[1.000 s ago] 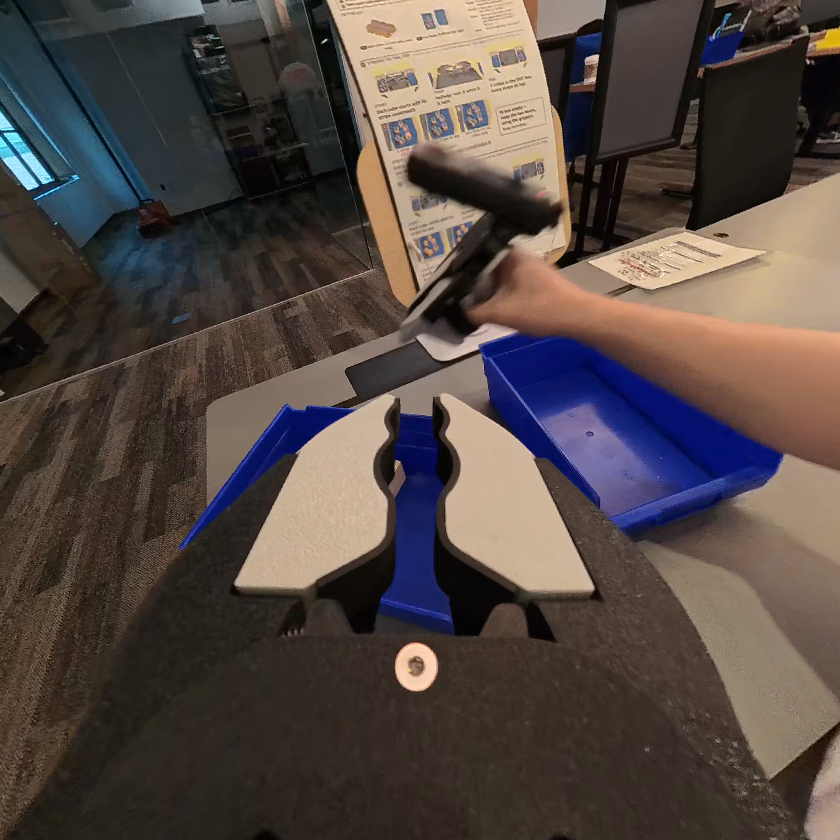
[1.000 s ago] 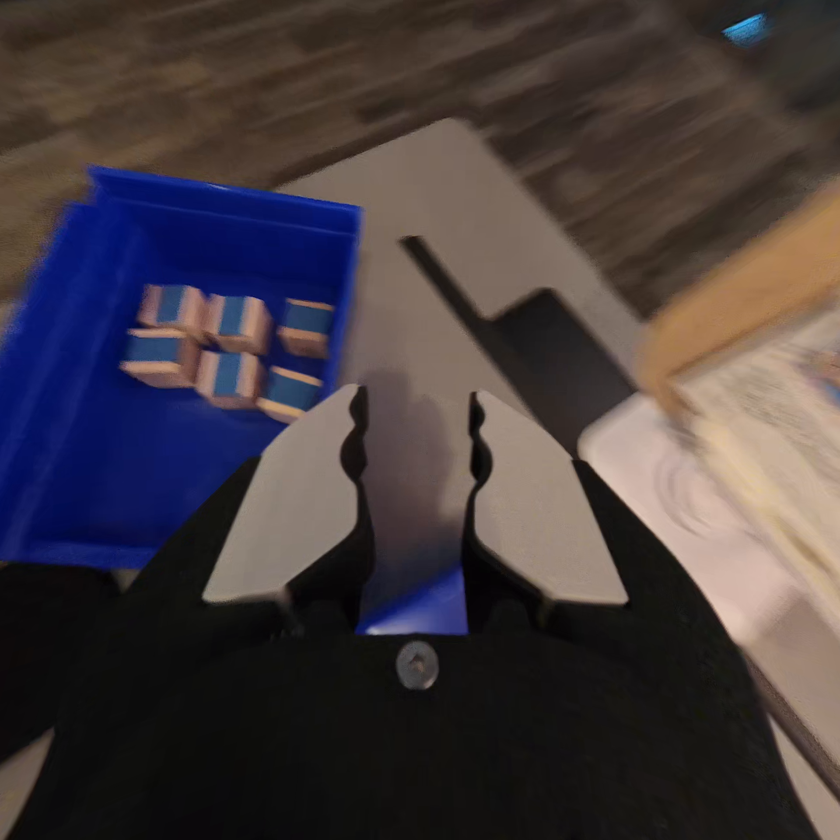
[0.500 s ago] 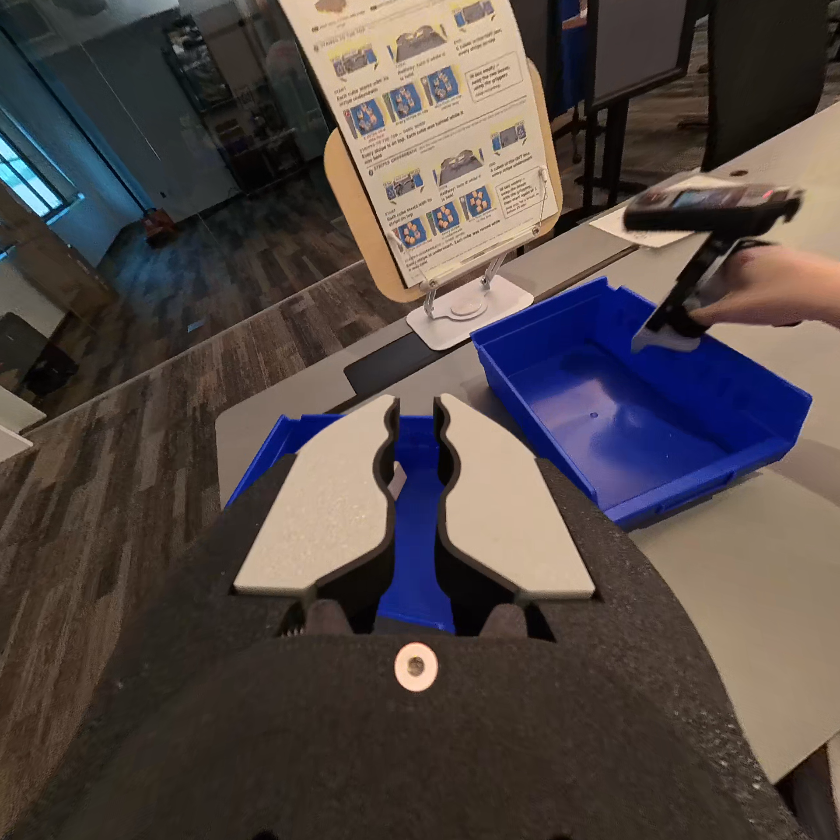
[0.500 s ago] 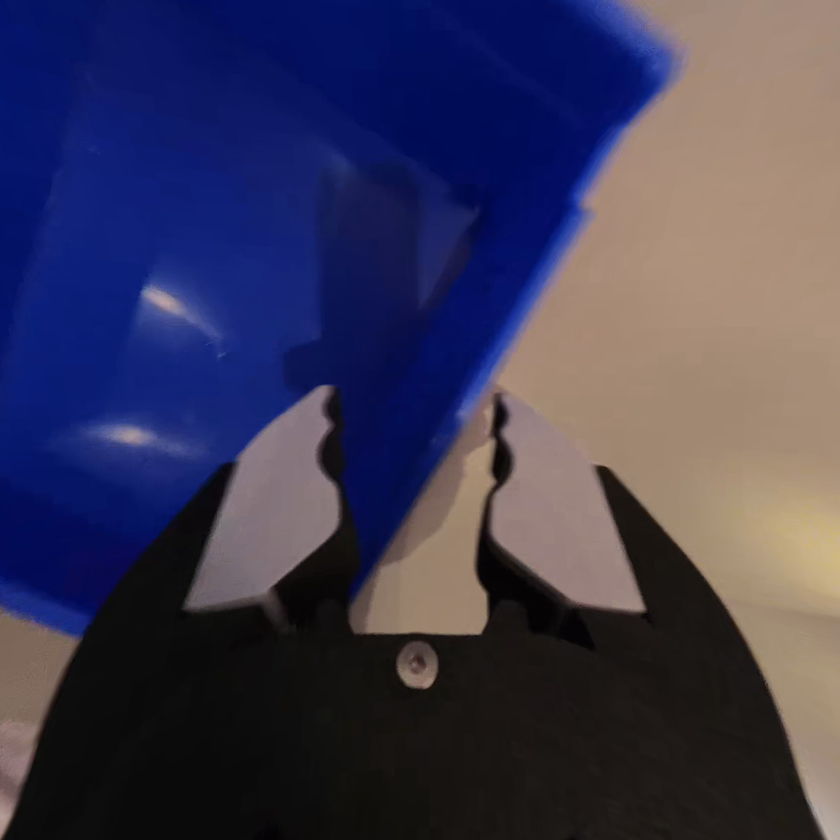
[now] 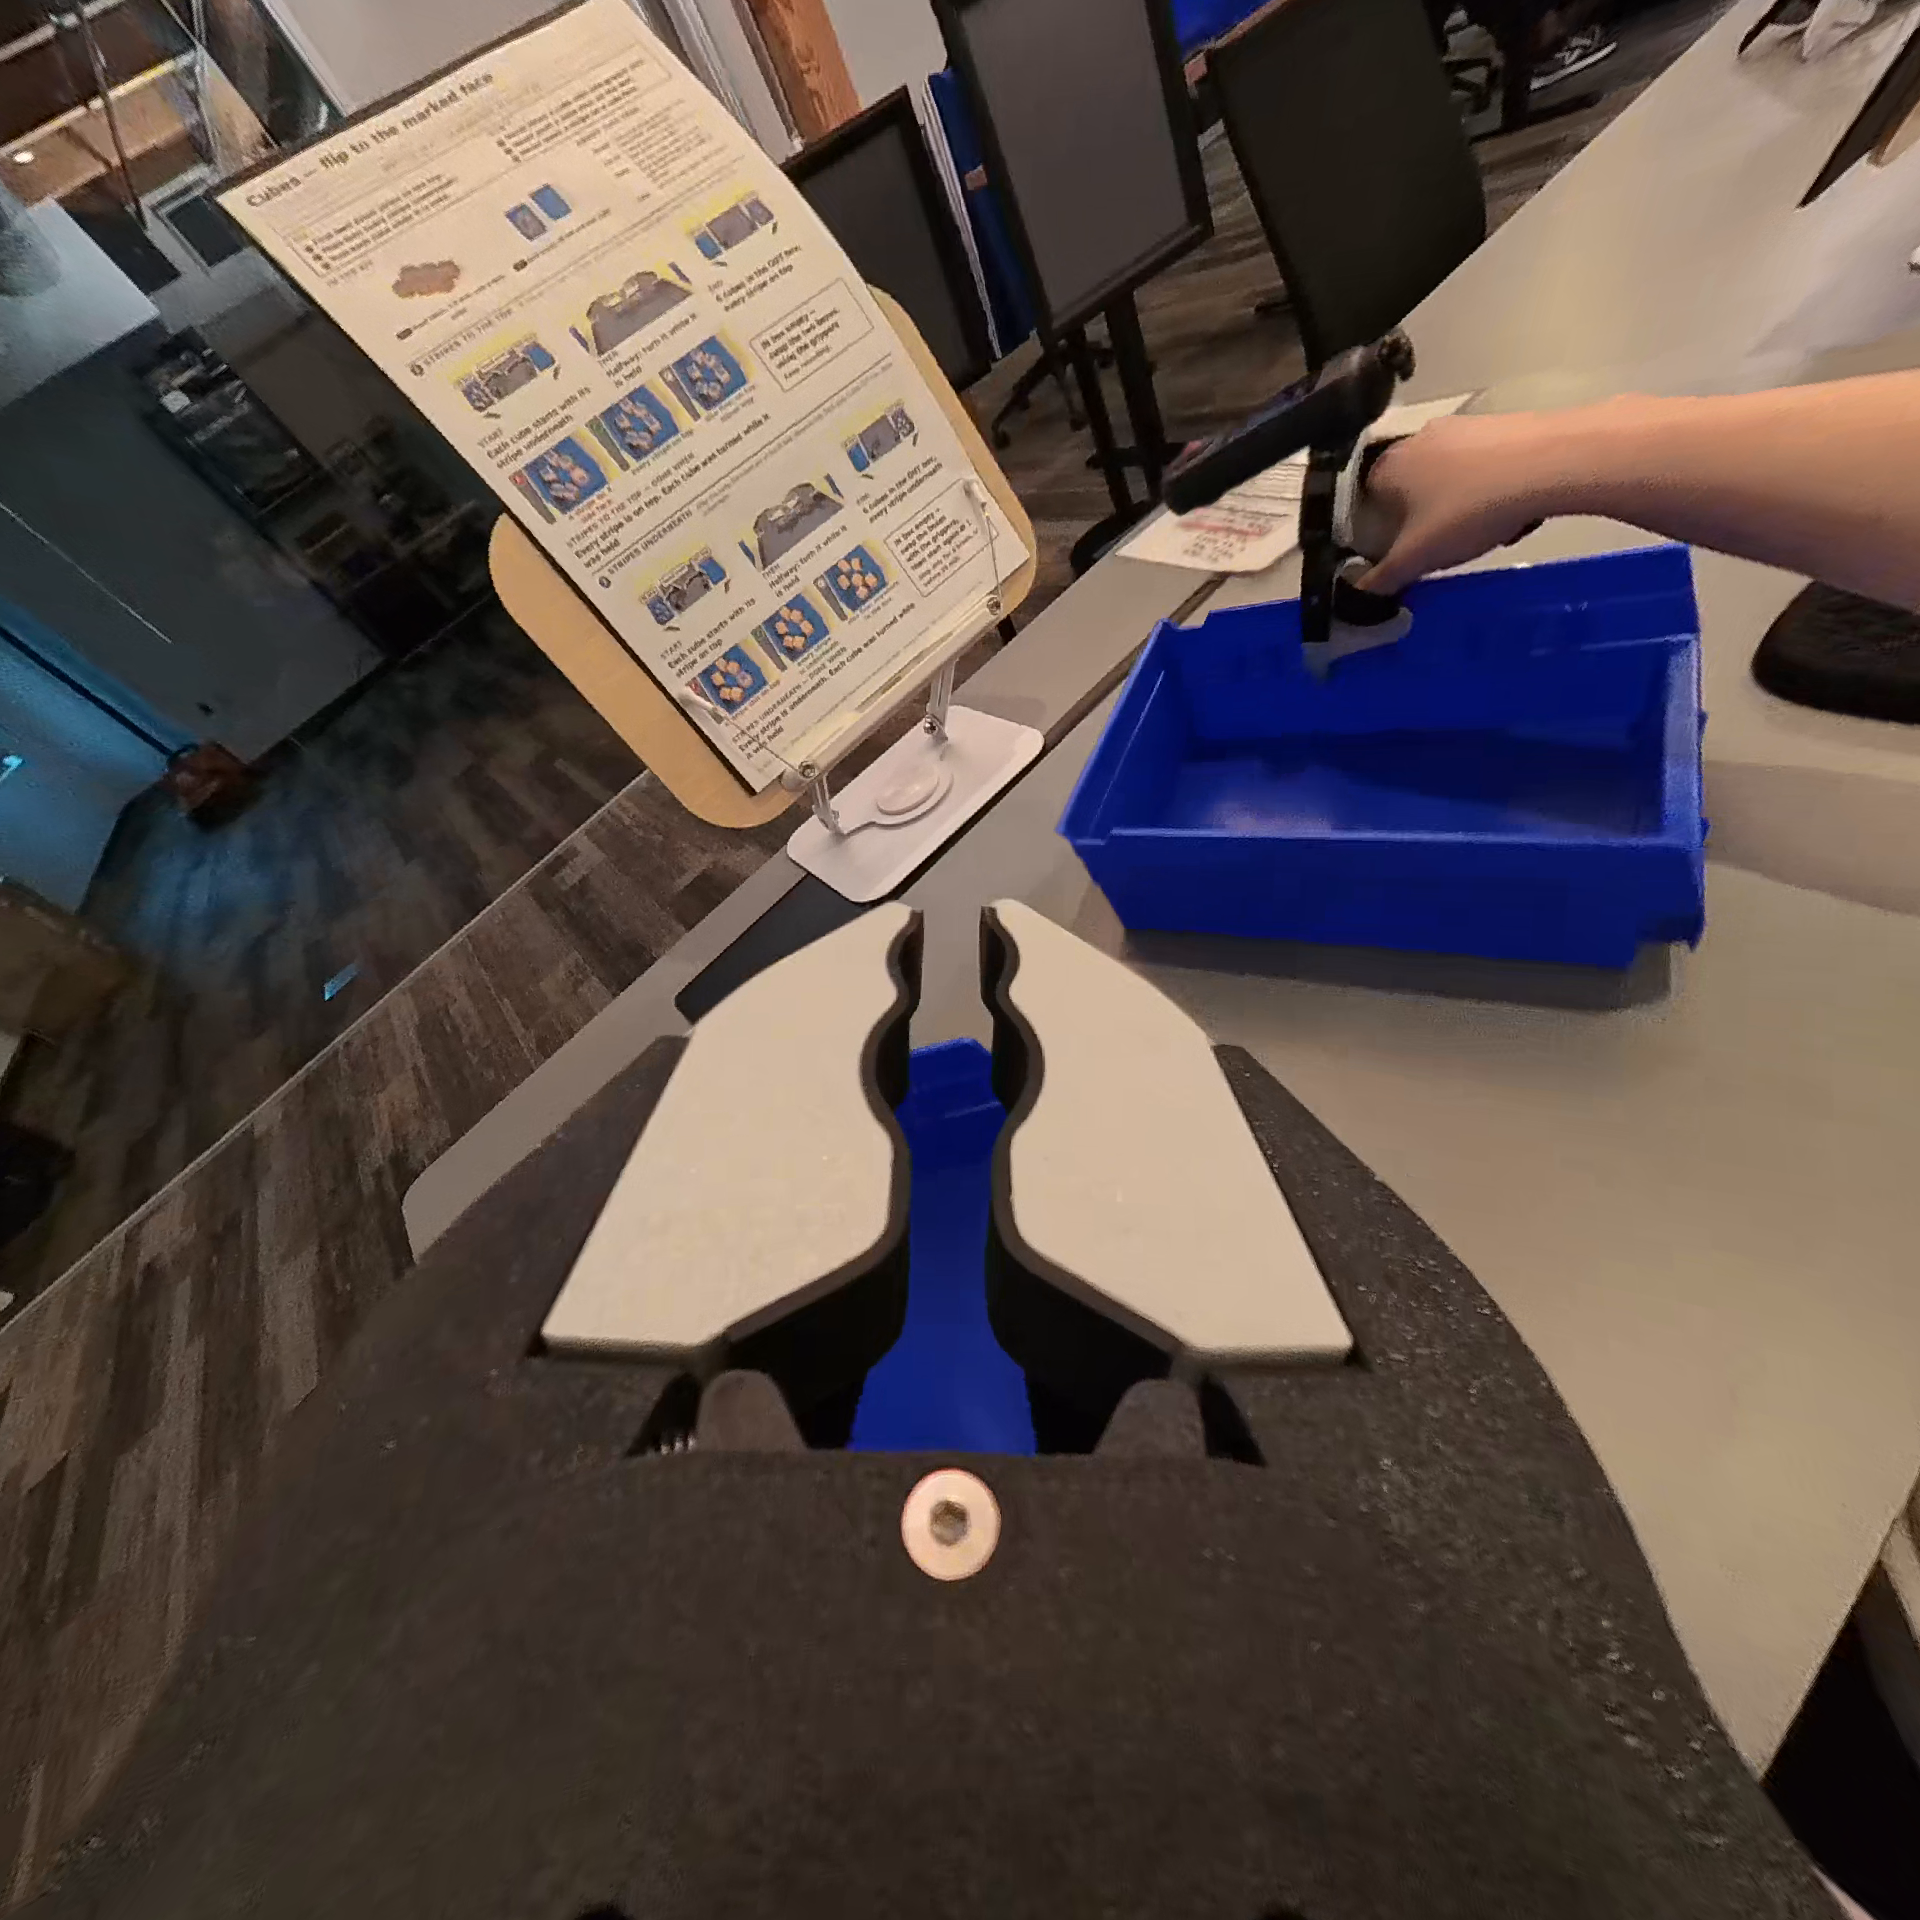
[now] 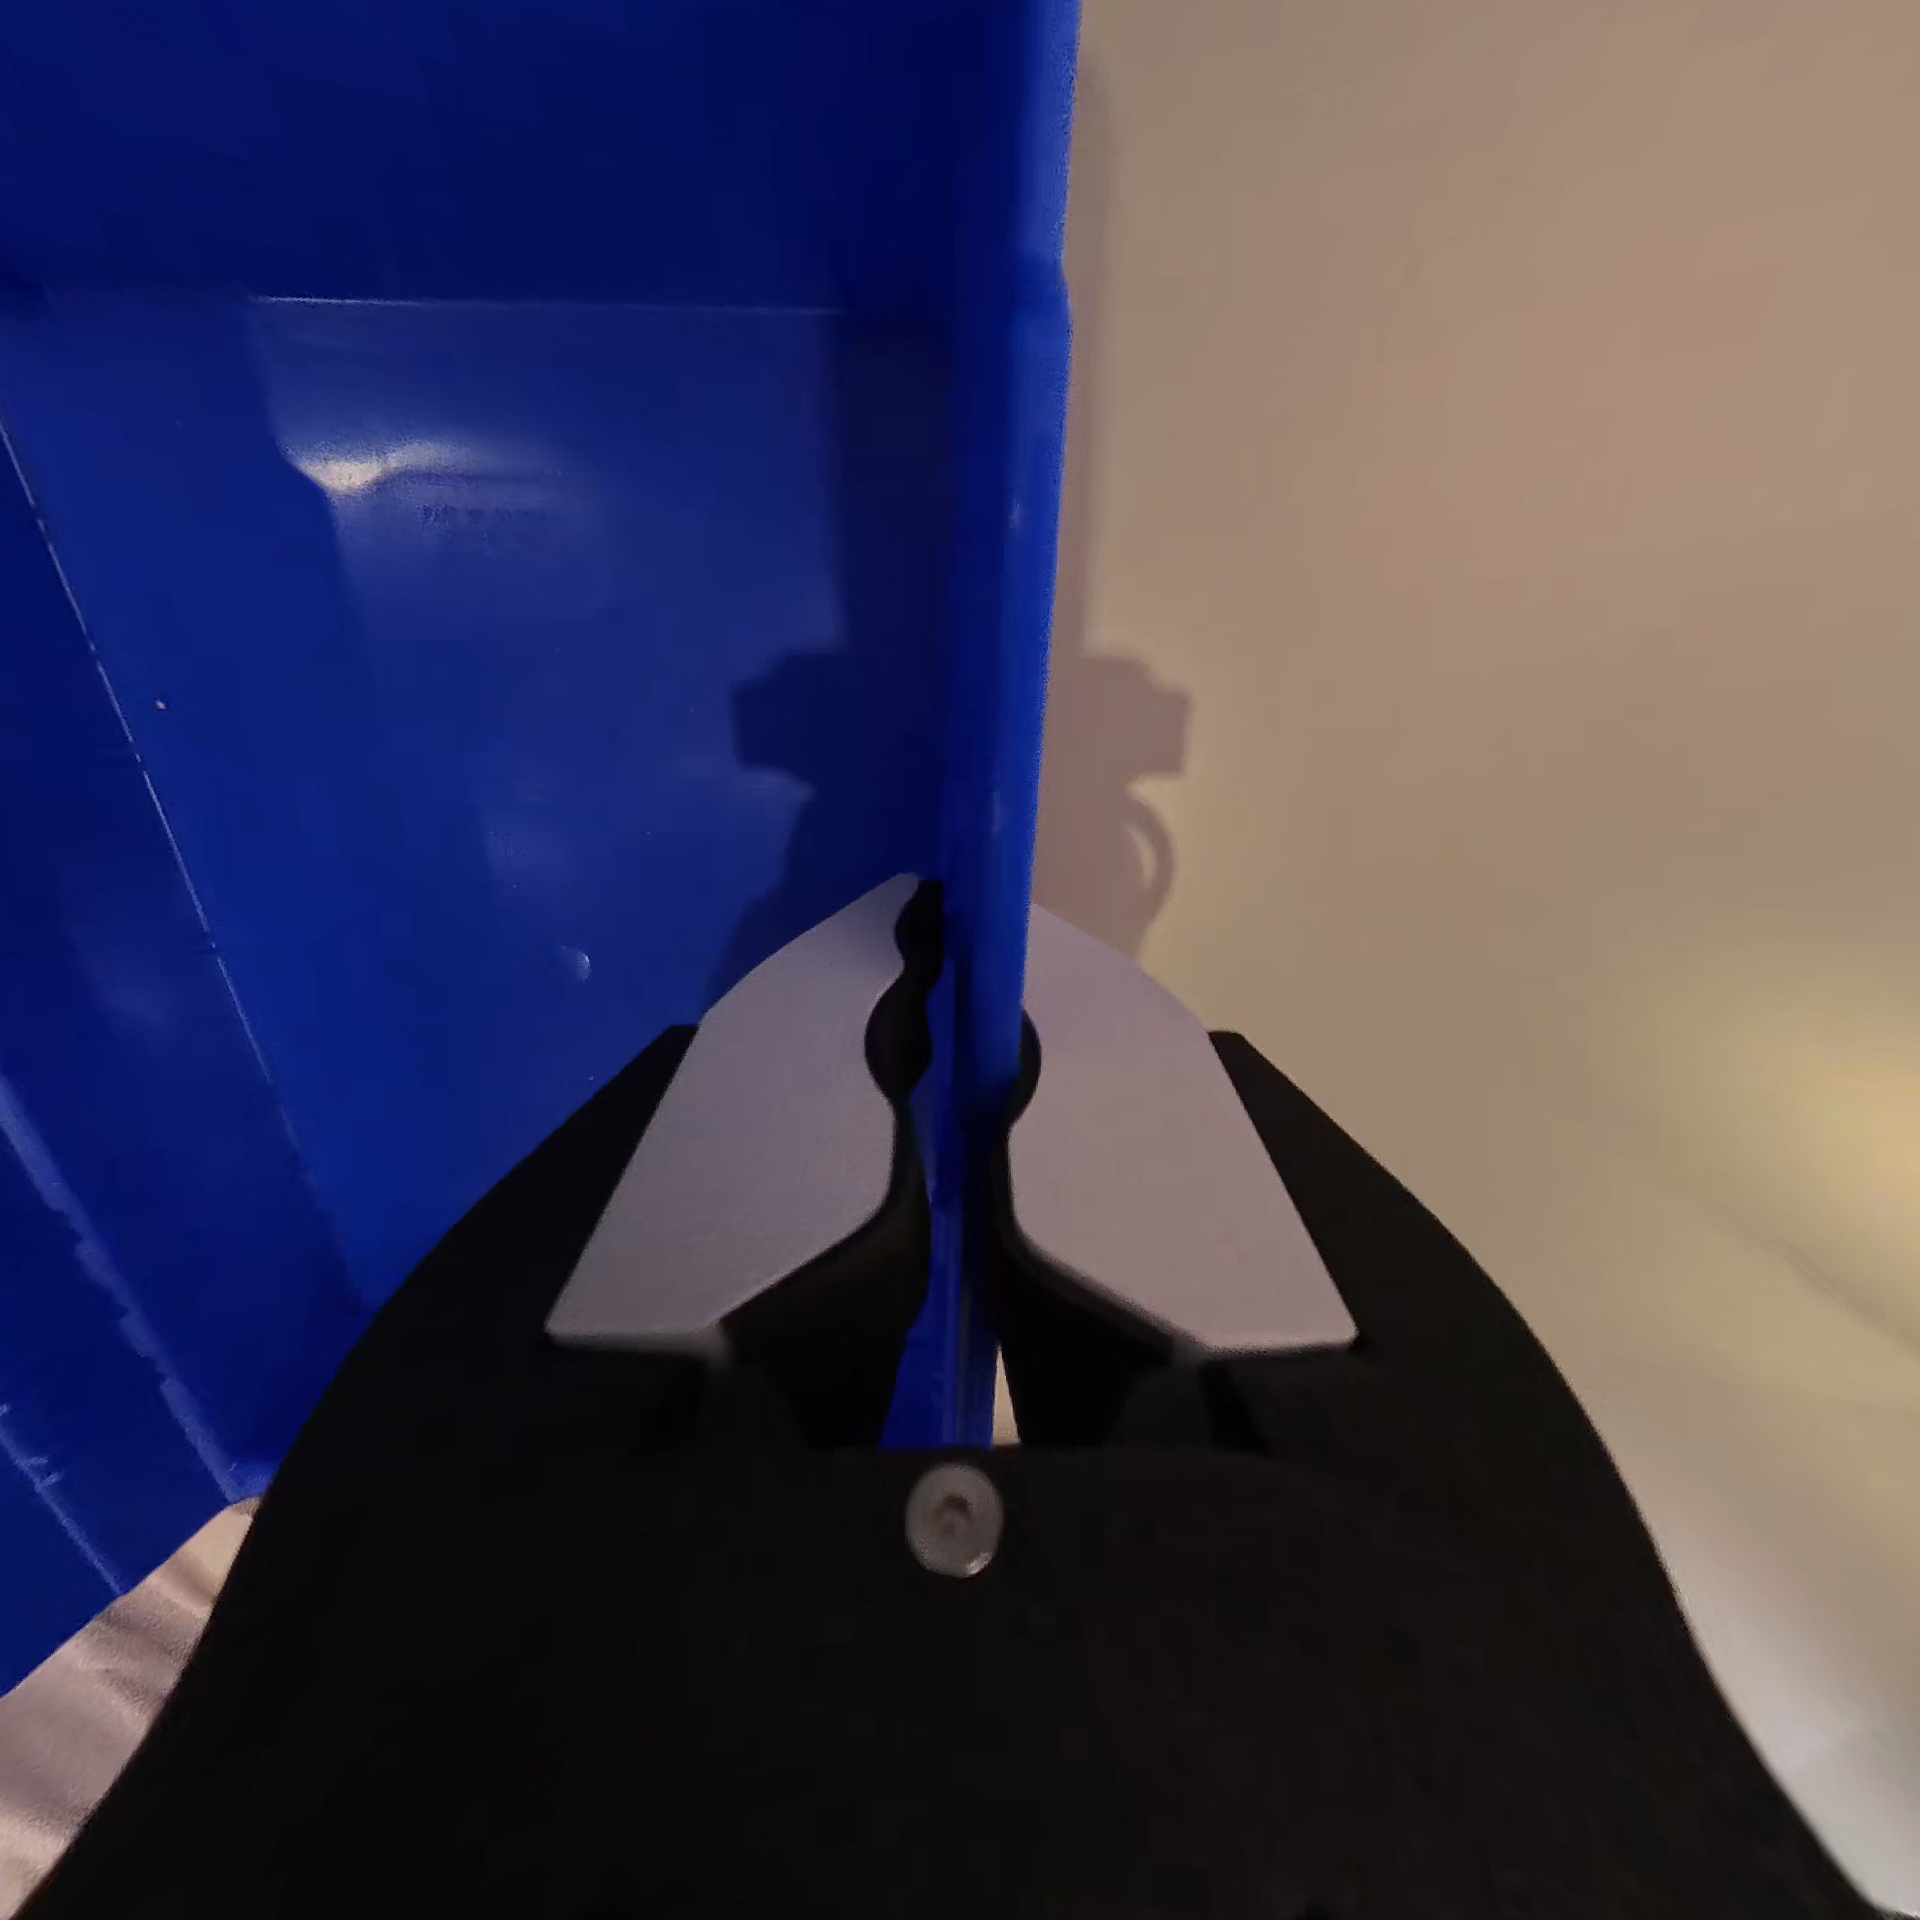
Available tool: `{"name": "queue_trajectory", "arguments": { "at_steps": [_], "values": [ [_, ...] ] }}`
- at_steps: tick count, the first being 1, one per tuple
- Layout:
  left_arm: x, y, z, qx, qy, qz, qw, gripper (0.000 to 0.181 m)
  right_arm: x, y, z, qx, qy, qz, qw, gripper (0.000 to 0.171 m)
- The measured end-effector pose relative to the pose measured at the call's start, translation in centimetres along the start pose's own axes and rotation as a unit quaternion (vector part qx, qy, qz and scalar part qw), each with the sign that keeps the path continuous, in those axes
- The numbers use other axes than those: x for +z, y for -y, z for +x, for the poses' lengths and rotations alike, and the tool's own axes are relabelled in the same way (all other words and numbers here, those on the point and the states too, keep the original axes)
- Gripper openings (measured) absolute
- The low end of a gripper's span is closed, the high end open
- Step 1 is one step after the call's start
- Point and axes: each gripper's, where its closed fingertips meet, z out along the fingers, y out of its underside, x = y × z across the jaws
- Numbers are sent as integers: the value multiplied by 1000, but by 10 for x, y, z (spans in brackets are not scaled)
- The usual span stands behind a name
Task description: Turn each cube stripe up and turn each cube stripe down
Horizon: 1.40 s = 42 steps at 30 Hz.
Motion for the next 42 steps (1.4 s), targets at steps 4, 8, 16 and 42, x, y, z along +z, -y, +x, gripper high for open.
{"name": "queue_trajectory", "arguments": {
  "at_steps": [4, 8, 16, 42],
  "values": [
    [2, -4, -9, -19, -5, 2, 1000, 10, -6, -22, 67, 46, -11, -3, 999, 6],
    [8, -11, -26, -45, 21, -12, 999, 10, -14, -53, 131, 97, -19, 2, 995, 6],
    [25, -27, -42, -59, 58, -70, 994, 10, -25, -101, 222, 177, -30, 12, 984, 7],
    [-34, -179, -149, -300, 293, -300, 857, 21, -99, -75, 253, 68, -177, 163, 968, 69]
  ]
}}
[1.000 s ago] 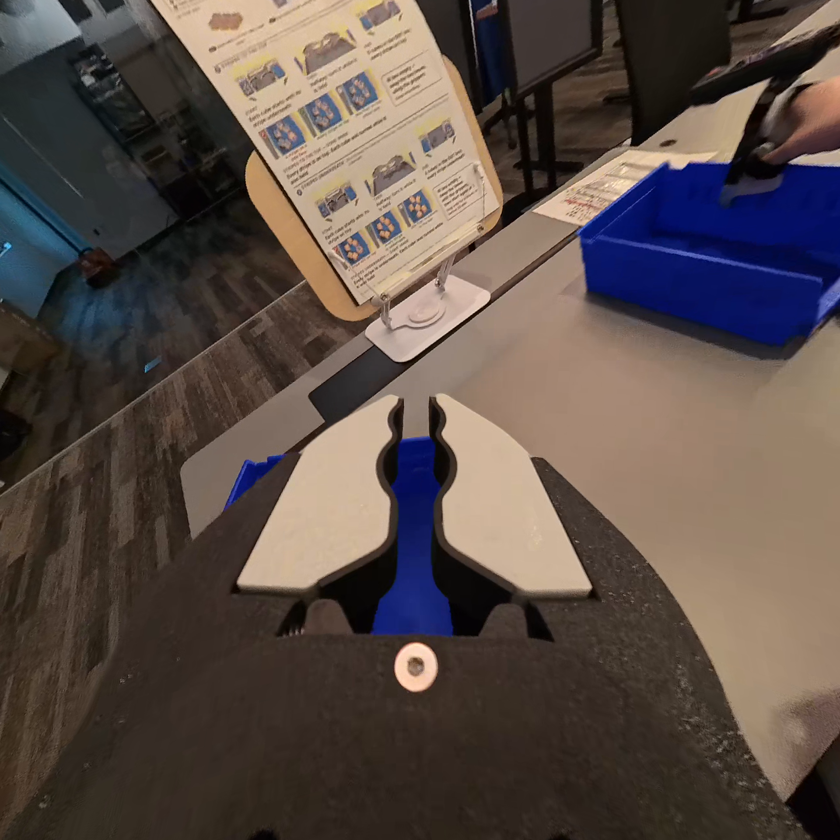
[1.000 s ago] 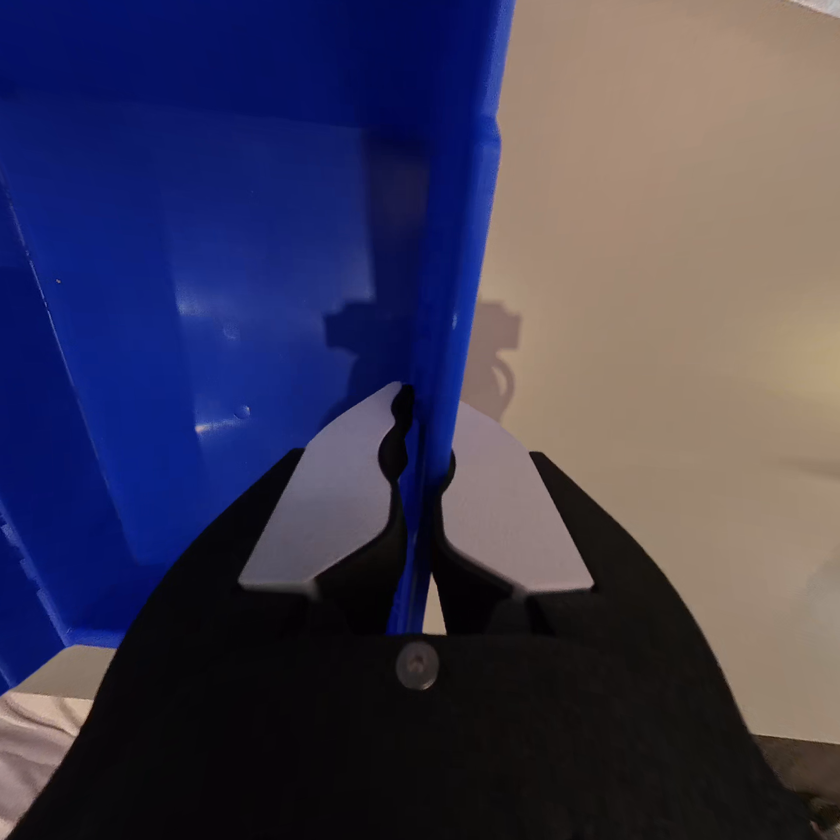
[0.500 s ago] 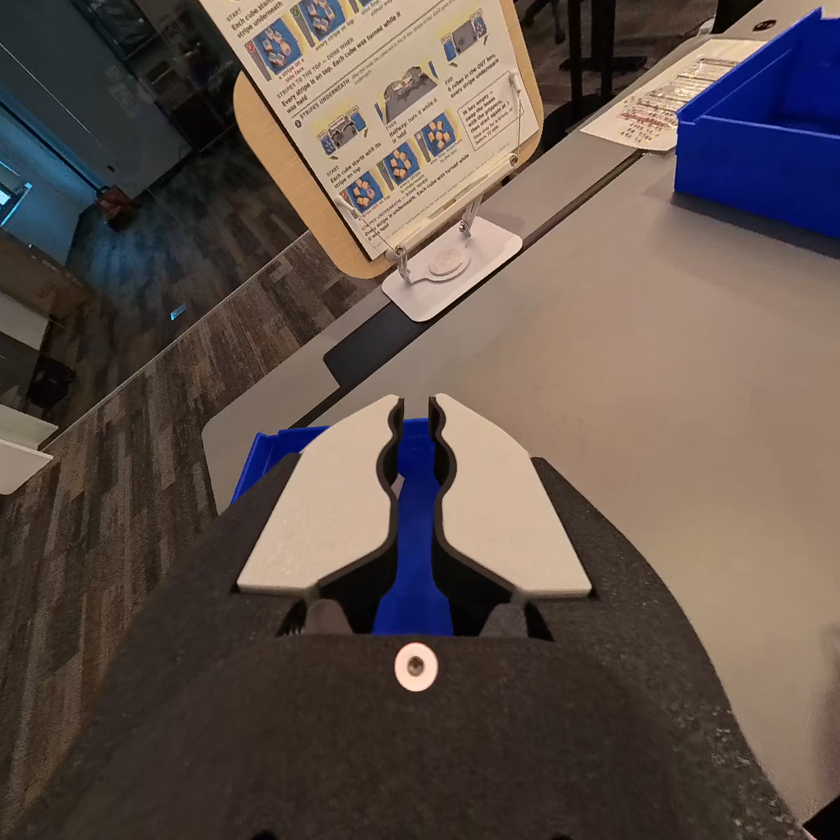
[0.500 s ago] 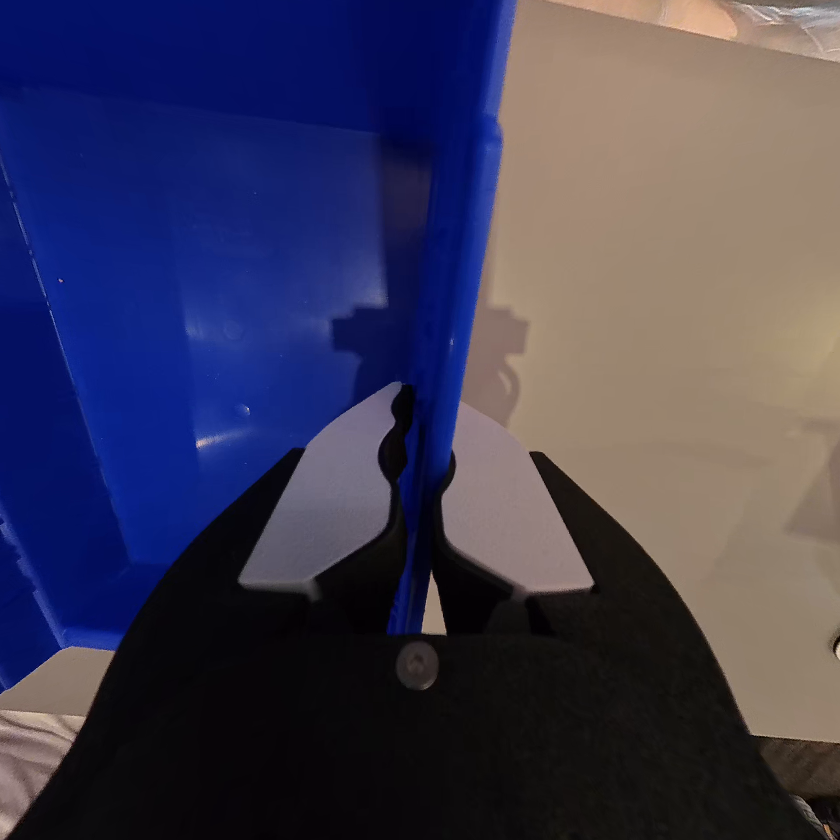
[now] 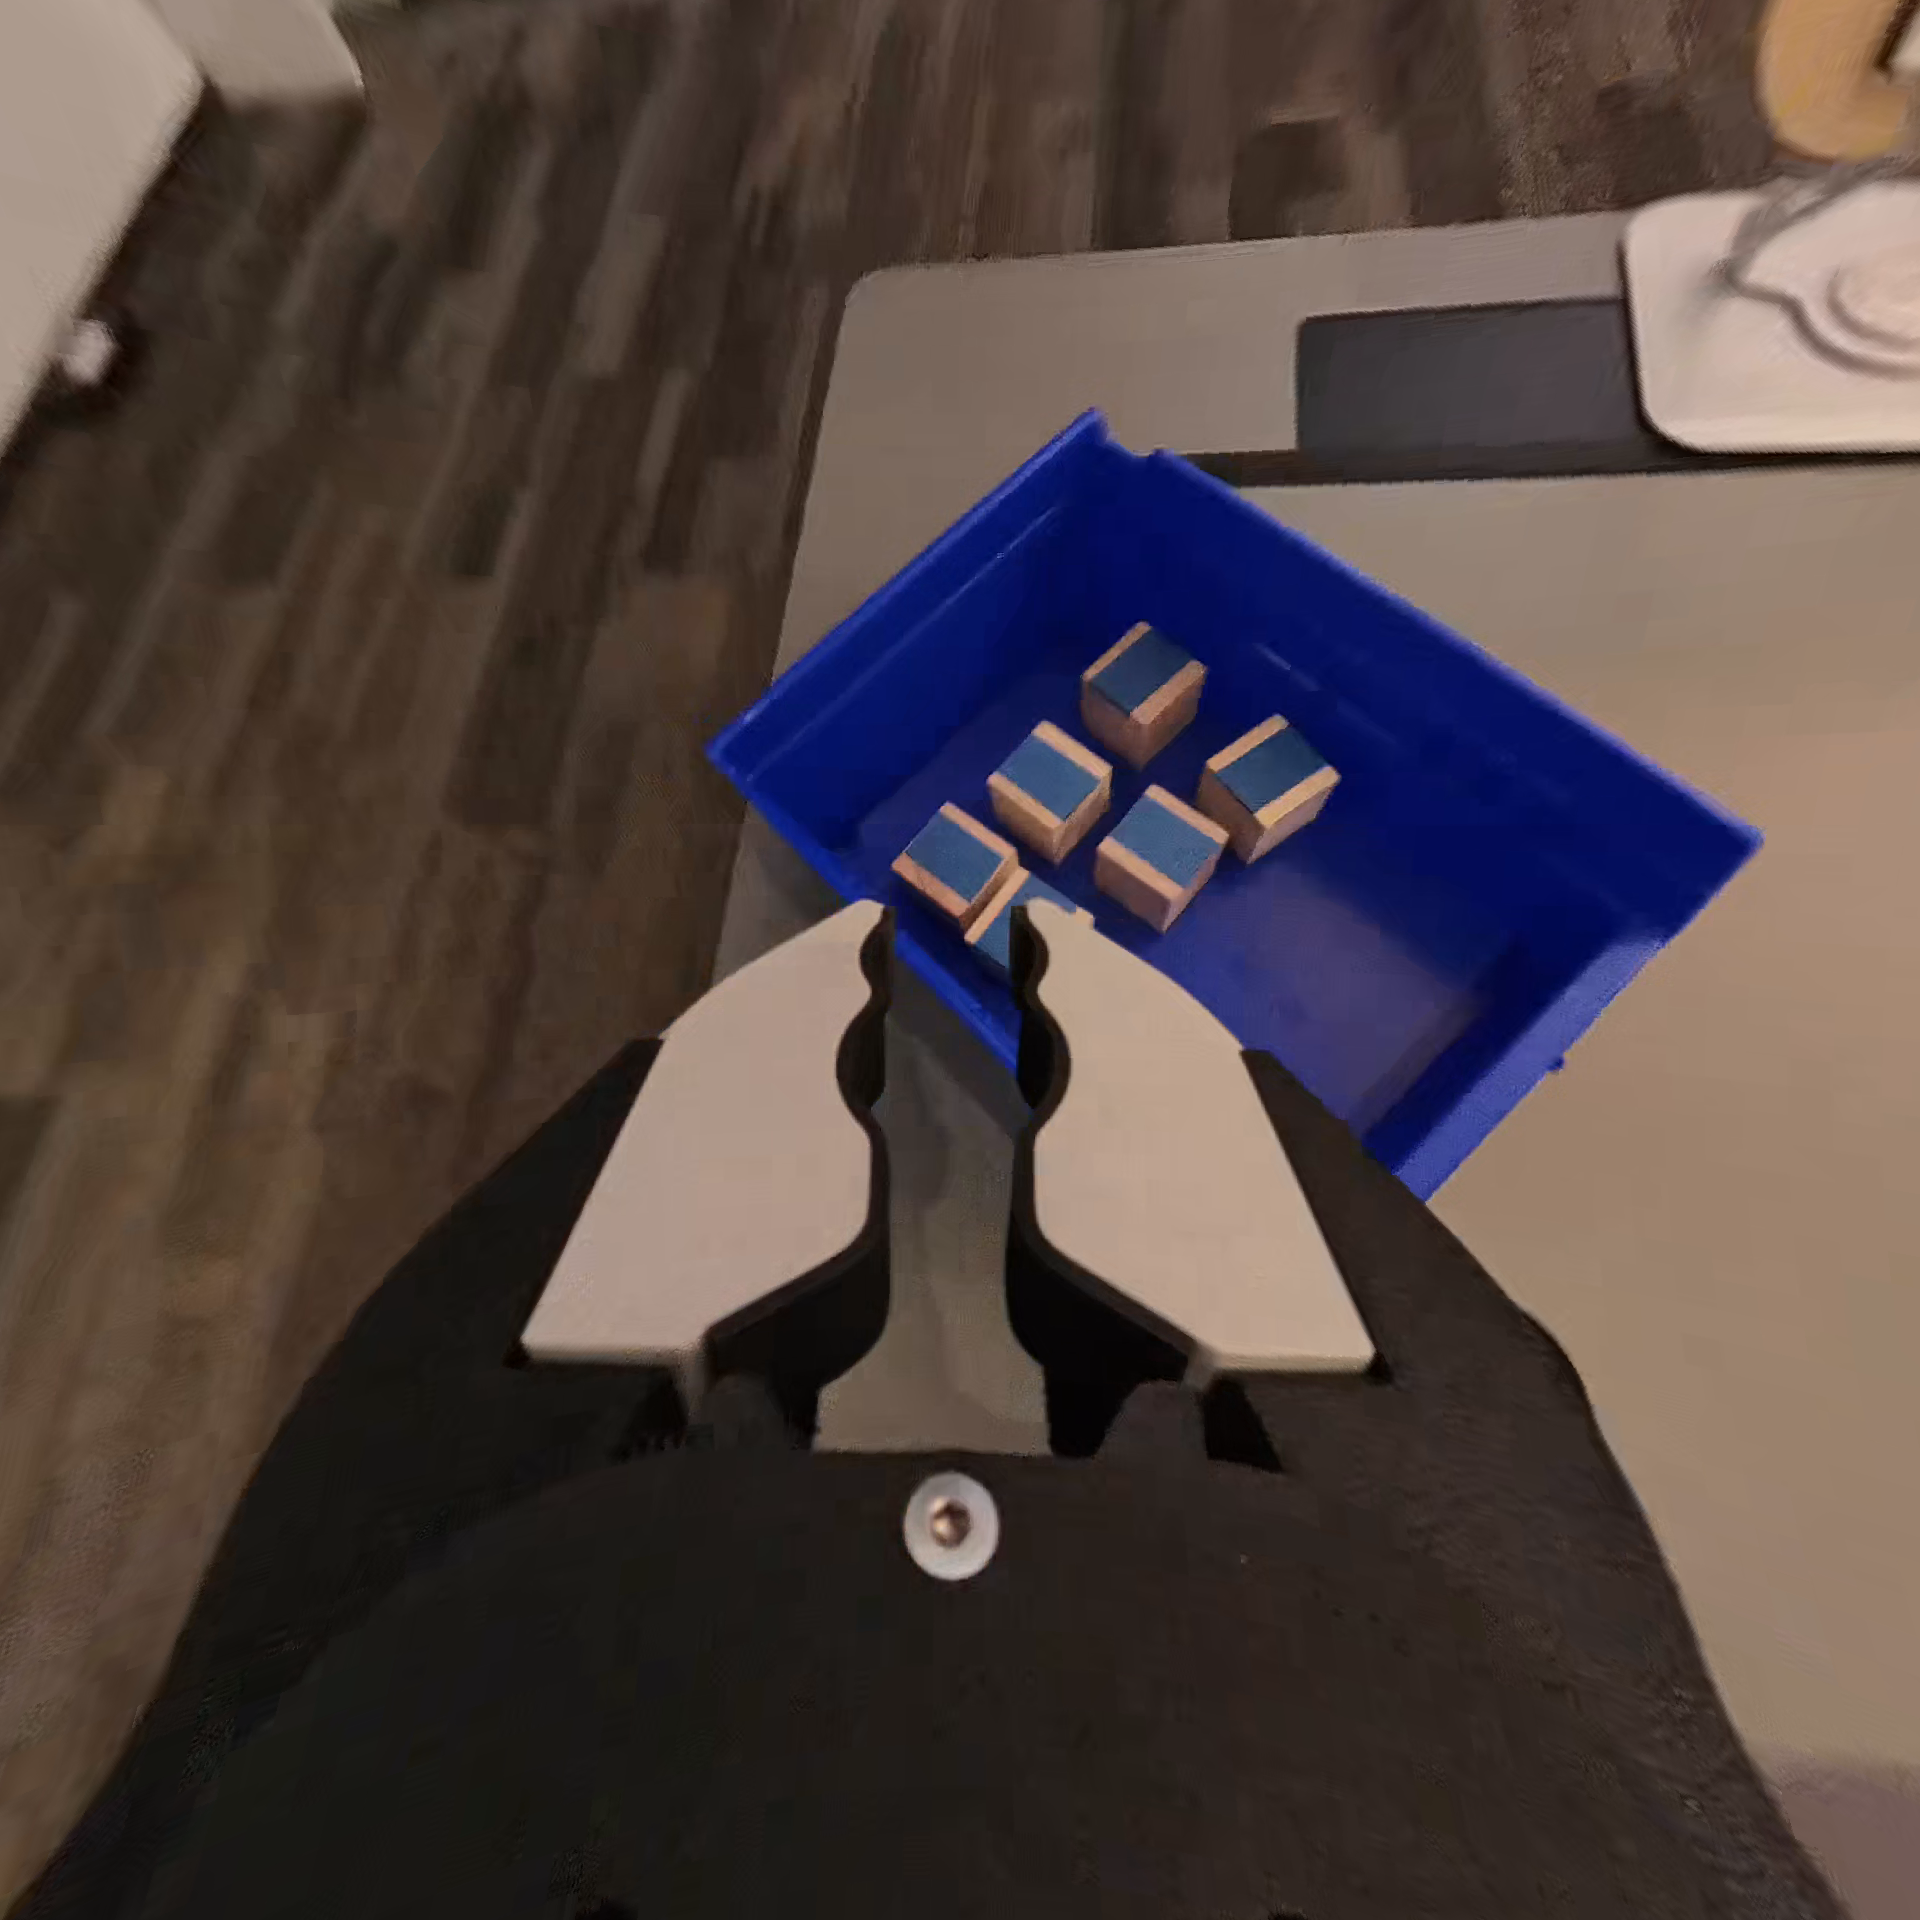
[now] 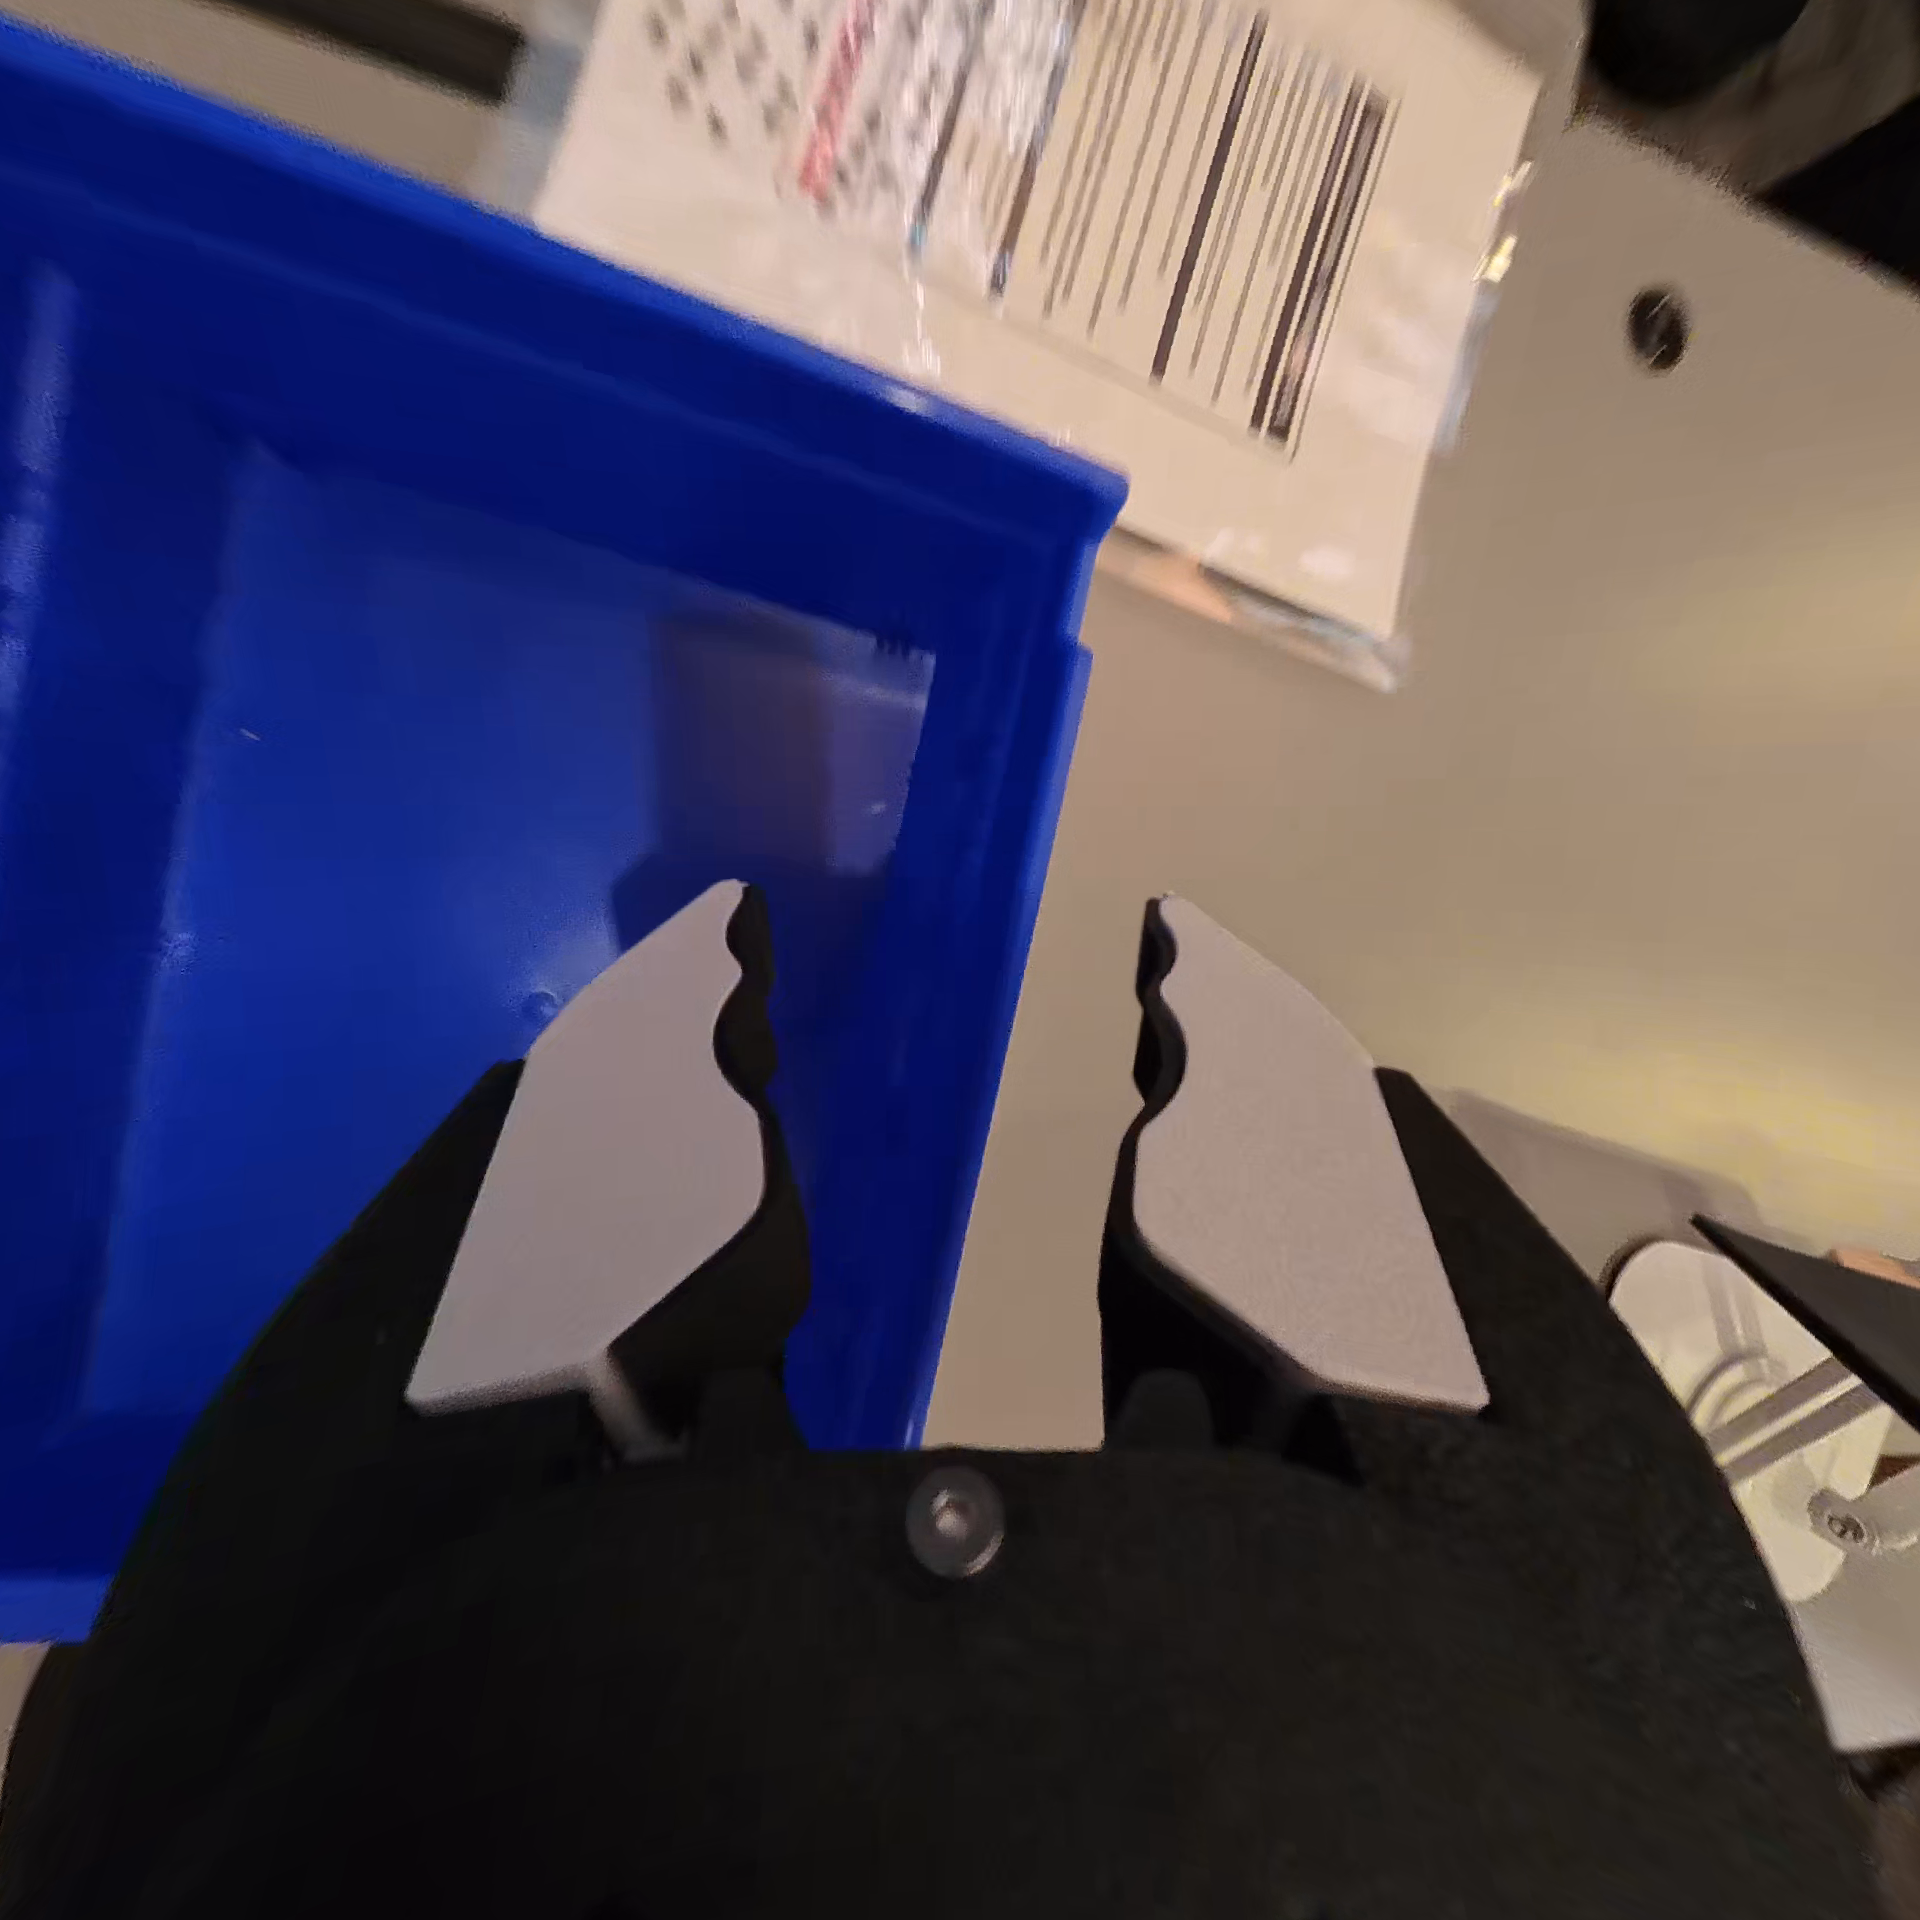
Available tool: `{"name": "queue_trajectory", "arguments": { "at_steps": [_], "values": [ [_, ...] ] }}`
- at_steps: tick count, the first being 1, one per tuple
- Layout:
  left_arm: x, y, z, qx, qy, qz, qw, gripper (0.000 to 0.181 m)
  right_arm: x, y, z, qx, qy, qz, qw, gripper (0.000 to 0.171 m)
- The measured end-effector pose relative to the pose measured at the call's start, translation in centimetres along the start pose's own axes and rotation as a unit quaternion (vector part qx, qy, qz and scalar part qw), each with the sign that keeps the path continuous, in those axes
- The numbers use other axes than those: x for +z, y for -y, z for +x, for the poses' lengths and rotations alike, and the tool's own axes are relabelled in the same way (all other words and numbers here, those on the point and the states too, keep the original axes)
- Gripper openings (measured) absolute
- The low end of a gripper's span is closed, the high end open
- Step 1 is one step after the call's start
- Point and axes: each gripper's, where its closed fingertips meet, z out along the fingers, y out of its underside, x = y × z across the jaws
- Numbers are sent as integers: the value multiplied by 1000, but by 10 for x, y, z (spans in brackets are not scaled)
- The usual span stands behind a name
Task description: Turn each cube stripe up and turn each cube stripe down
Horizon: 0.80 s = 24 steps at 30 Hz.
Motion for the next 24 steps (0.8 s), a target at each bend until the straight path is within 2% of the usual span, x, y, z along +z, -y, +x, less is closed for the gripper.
{"name": "queue_trajectory", "arguments": {
  "at_steps": [4, 7, 9, 12, 15, 17, 24],
  "values": [
    [31, -20, -33, -139, -36, -44, 989, 19, -41, 20, -16, 5, 11, 90, 996, 70],
    [51, -28, -35, -189, -86, -65, 976, 24, -66, 35, -33, 12, 34, 163, 986, 65],
    [64, -30, -39, -208, -88, -75, 971, 28, -76, 42, -43, 2, 36, 190, 981, 63],
    [80, -41, -34, -216, -95, -115, 965, 36, -87, 53, -55, -25, 25, 221, 975, 59],
    [96, -46, -28, -204, -107, -141, 963, 35, -92, 63, -67, -50, 12, 243, 969, 55],
    [106, -47, -27, -200, -104, -150, 963, 33, -91, 64, -73, -69, 7, 237, 969, 55],
    [120, -83, -11, -170, -103, -266, 943, 31, -82, 58, -70, -81, -1, 221, 972, 55]
  ]
}}
